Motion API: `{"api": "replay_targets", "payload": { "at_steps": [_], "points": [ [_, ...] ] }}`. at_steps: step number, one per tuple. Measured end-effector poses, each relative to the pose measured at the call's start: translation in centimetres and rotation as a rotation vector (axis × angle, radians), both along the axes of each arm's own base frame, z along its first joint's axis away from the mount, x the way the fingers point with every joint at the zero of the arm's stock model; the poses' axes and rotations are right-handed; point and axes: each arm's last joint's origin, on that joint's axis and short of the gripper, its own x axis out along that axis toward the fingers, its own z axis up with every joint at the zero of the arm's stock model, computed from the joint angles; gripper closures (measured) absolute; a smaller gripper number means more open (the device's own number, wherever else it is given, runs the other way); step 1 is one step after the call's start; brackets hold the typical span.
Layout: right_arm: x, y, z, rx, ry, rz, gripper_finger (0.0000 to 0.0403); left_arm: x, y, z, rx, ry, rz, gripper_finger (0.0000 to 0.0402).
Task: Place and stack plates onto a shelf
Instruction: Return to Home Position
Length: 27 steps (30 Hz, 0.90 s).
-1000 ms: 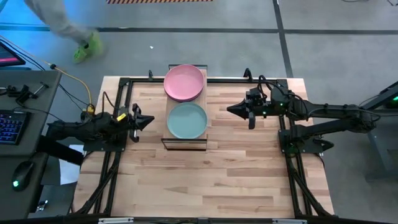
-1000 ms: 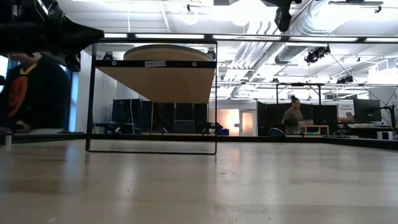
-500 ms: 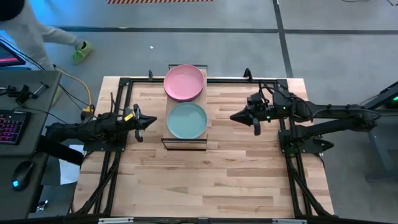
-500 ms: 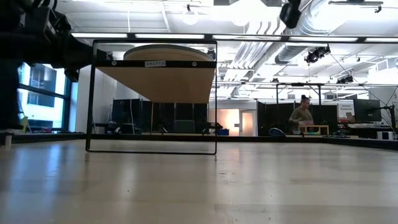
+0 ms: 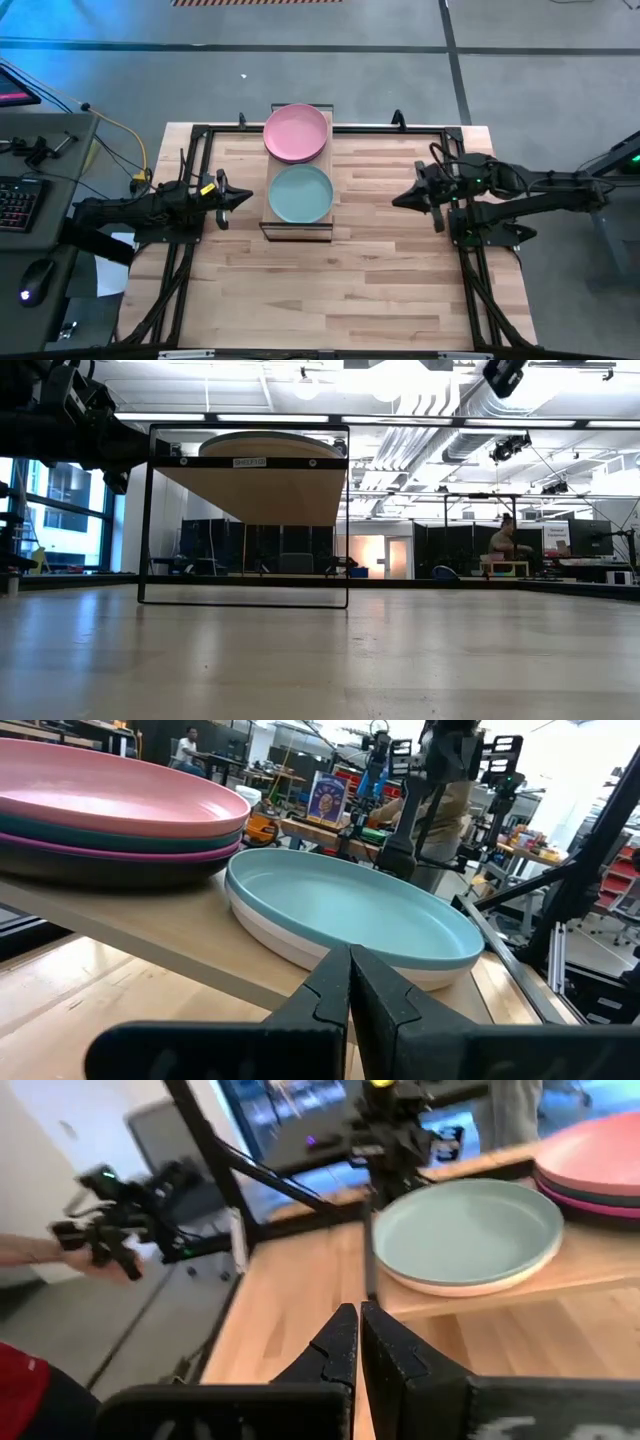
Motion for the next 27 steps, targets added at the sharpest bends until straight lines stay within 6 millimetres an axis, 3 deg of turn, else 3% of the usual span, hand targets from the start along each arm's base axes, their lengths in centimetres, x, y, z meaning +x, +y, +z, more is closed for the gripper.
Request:
{"api": "replay_targets", "payload": {
  "at_steps": [3, 7, 13, 22, 27],
  "points": [
    [-1.1, 0.1, -2.1, 0.039, -0.095, 0.024, 0.0403, 0.0, 0.0, 0.0, 0.0, 0.0, 0.0, 0.0401],
    [-2.2, 0.2, -6.8, 0.144, -0.214, 0.029, 0.0403, 0.0, 0.0, 0.0, 0.0, 0.0, 0.0, 0.0401],
    [-4.0, 0.1, -11.3, 0.134, -0.298, 0.045, 0.0403, 0.0, 0.0, 0.0, 0.0, 0.0, 0.0, 0.0401],
    [-5.2, 0.1, -14.6, 0.112, -0.372, 0.04, 0.0403, 0.0, 0.0, 0.0, 0.0, 0.0, 0.0, 0.0401],
    [-5.4, -0.2, -15.5, -0.008, -0.34, -0.07, 0.0403, 0.0, 0.0, 0.0, 0.0, 0.0, 0.0, 0.0401]
  ]
}}
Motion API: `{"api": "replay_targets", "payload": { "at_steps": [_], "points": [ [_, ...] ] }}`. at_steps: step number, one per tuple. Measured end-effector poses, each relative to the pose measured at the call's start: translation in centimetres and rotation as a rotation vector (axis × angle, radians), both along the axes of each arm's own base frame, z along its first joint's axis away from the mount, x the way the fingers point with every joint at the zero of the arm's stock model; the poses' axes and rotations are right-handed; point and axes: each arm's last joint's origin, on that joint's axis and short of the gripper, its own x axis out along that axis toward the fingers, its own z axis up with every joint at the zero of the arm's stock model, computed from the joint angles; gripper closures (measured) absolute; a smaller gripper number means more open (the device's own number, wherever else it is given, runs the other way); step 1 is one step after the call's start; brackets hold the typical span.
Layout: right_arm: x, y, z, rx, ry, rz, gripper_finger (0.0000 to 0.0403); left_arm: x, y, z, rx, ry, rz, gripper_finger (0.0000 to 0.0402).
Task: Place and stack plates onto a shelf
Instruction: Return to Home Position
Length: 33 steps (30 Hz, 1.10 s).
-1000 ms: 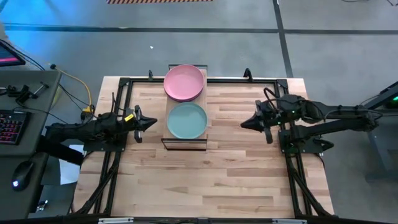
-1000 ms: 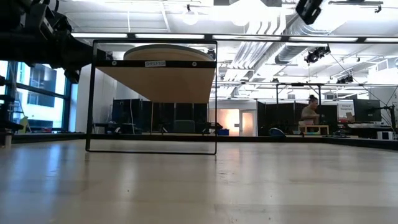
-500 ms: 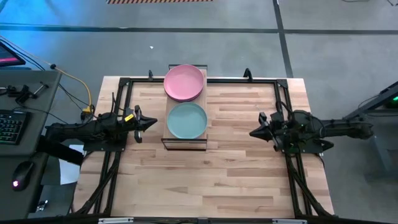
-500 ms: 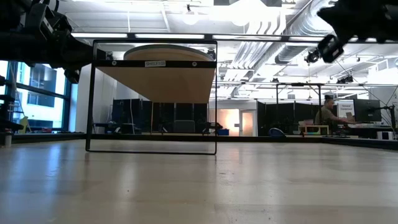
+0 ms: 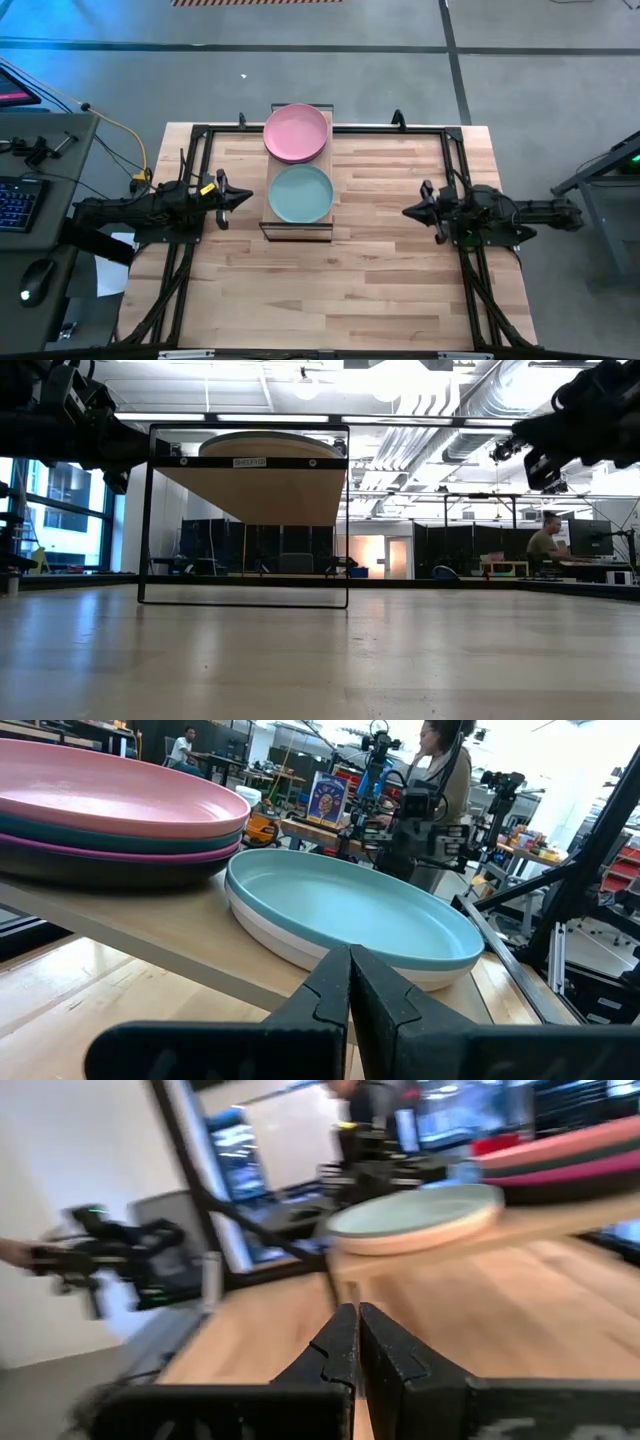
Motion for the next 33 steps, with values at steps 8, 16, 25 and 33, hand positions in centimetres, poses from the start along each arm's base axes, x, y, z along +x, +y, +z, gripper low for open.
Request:
{"api": "replay_targets", "payload": {
  "at_steps": [8, 16, 25, 33],
  "points": [
    [-0.07, -0.24, -0.66, -0.002, 0.064, -0.082, 0.0403, 0.0, 0.0, 0.01, 0.0, 0.0, 0.0, 0.0401],
    [-0.07, -0.24, -0.66, 0.029, 0.067, -0.082, 0.0403, 0.0, 0.0, 0.01, 0.0, 0.0, 0.0, 0.0401],
    [-0.07, -0.24, -0.68, 0.03, 0.068, -0.081, 0.0403, -0.12, -0.01, 0.19, 0.001, -0.019, -0.001, 0.0401],
    [-0.07, -0.24, -0.68, 0.03, 0.069, -0.081, 0.0402, -0.12, -0.02, 0.19, 0.001, -0.021, -0.001, 0.0401]
  ]
}}
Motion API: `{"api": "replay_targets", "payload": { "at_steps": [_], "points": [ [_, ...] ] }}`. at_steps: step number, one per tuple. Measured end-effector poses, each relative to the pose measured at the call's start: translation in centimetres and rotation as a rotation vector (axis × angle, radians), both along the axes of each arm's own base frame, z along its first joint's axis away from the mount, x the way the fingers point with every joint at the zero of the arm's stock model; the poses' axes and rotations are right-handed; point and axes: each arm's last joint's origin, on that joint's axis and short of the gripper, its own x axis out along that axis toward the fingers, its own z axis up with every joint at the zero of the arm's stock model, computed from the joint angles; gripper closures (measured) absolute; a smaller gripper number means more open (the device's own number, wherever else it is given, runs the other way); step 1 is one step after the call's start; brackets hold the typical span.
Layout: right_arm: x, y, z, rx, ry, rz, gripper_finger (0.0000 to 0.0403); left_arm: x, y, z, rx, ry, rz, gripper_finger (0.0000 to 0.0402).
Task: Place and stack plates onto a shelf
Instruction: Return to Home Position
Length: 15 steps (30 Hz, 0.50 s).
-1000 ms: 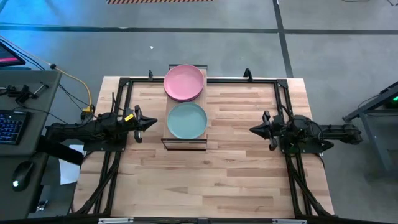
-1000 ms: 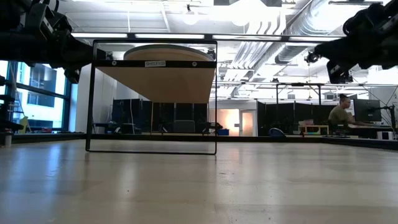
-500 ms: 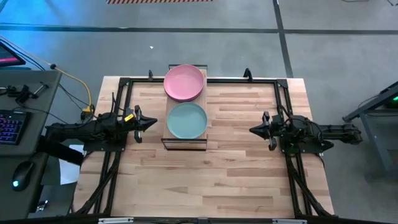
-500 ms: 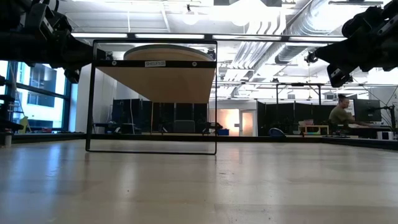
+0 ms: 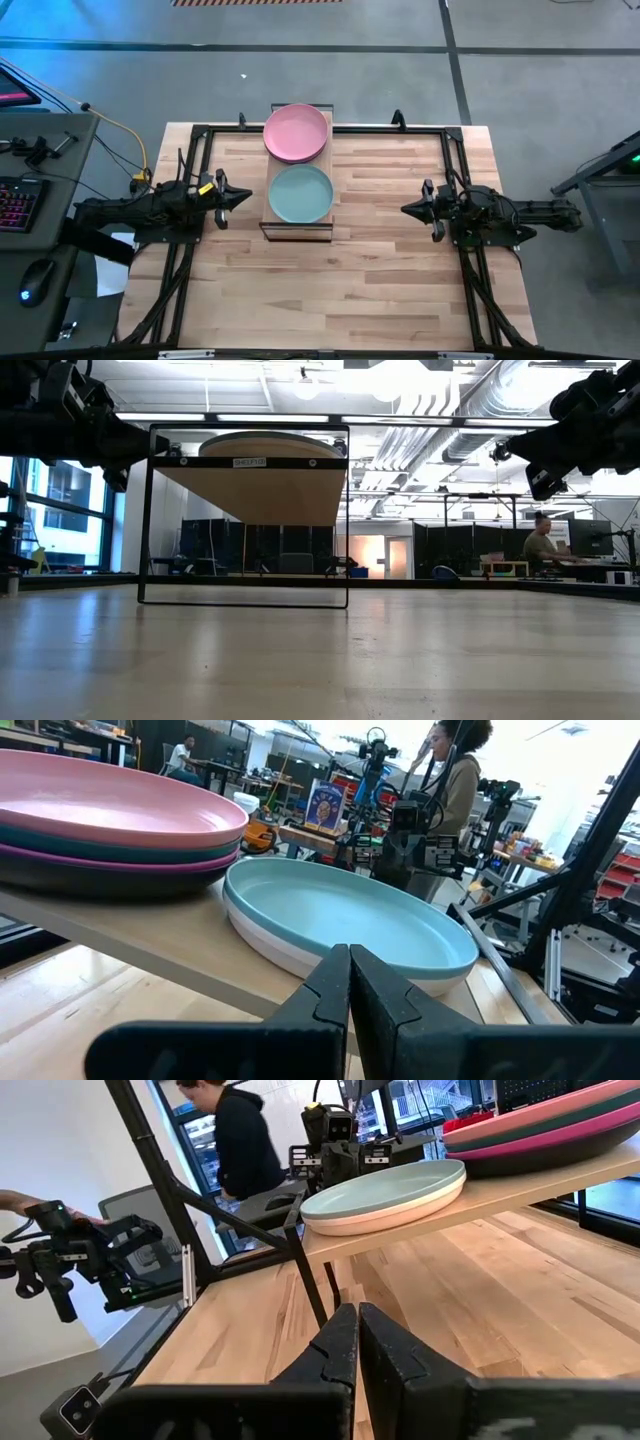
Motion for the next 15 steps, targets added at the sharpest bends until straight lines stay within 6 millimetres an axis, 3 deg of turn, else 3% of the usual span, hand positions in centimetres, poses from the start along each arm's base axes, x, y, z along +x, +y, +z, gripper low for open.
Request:
{"api": "replay_targets", "payload": {
  "at_steps": [15],
  "points": [
    [0.0, 0.0, -0.01, 0.0, 0.001, 0.0, 0.0402, 0.0, 0.0, 0.0, 0.0, -0.002, 0.0, 0.0401]
  ]
}}
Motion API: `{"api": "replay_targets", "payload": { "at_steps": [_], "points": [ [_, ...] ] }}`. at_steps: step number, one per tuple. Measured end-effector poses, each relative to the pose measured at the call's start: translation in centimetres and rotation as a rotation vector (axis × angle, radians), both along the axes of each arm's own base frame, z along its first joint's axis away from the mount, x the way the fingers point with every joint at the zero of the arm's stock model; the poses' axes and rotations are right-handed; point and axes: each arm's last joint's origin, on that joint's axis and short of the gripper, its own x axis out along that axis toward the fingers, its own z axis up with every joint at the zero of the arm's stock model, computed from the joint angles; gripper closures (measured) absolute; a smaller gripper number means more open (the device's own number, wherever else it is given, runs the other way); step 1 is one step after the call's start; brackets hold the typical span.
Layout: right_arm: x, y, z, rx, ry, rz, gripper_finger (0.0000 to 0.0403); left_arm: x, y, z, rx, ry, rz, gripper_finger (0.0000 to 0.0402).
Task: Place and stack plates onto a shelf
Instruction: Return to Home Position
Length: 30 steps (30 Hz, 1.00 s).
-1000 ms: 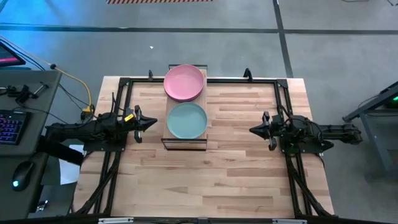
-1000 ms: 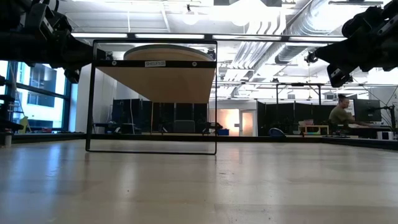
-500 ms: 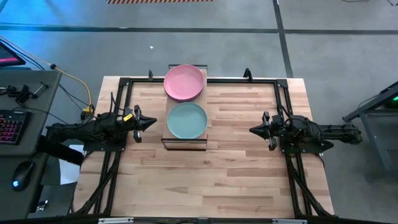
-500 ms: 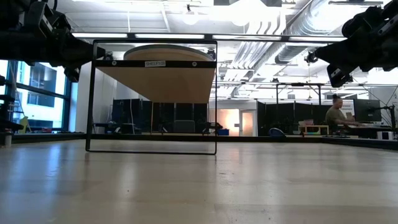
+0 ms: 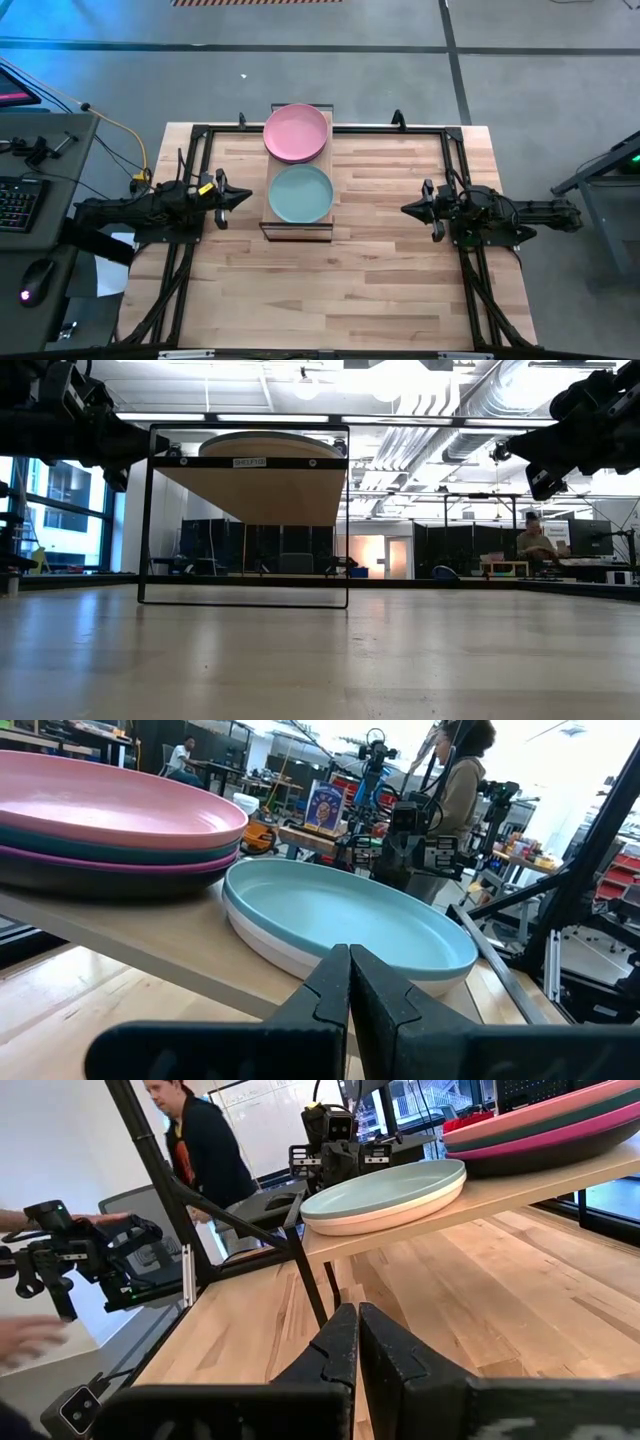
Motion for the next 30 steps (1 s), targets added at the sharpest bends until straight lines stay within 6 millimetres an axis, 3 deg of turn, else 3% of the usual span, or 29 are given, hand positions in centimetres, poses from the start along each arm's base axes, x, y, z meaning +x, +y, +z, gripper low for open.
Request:
{"api": "replay_targets", "payload": {
  "at_steps": [8, 15, 30],
  "points": [
    [0.0, 0.0, 0.0, 0.0, 0.0, 0.0, 0.0402, 0.0, 0.0, -0.01, 0.005, 0.002, 0.0, 0.0401],
    [0.0, 0.0, 0.0, 0.0, 0.0, 0.0, 0.0402, 0.07, -0.45, -0.22, 0.175, 0.05, -0.118, 0.0401],
    [0.0, 0.0, 0.0, 0.0, 0.0, 0.0, 0.0402, 0.15, -0.5, -0.34, 0.114, 0.053, -0.126, 0.0402]
  ]
}}
